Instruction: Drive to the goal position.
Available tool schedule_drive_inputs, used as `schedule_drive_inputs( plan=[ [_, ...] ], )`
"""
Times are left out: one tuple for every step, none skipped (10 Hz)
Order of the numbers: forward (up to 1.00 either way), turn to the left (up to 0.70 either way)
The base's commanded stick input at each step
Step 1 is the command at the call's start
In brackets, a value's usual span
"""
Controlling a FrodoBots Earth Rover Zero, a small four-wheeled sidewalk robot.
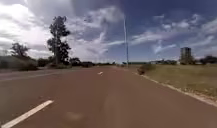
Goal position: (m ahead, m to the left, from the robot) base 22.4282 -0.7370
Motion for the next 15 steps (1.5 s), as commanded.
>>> schedule_drive_inputs(
  plan=[
    [1.0,0.0],
    [1.0,0.0],
    [1.0,0.0],
    [1.0,0.0],
    [1.0,0.0],
    [1.0,0.0],
    [1.0,0.0],
    [1.0,0.0],
    [1.0,0.0],
    [1.0,0.0],
    [1.0,0.0],
    [1.0,0.0],
    [1.0,0.0],
    [1.0,0.0],
    [1.0,0.0]
  ],
)
